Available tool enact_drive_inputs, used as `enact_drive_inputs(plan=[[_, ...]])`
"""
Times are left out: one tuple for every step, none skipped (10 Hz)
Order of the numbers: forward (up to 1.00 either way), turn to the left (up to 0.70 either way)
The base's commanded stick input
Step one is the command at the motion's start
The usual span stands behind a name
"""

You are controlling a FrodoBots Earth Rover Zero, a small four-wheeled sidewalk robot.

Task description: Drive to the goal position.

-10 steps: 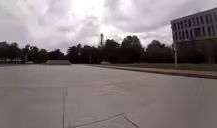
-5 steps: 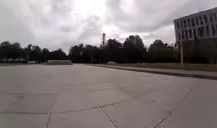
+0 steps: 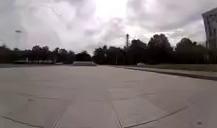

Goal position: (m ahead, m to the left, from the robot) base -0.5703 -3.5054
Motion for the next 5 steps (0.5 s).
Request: enact_drive_inputs(plan=[[1.0,0.0],[1.0,0.0],[1.0,0.0],[1.0,-0.05],[1.0,-0.2]])
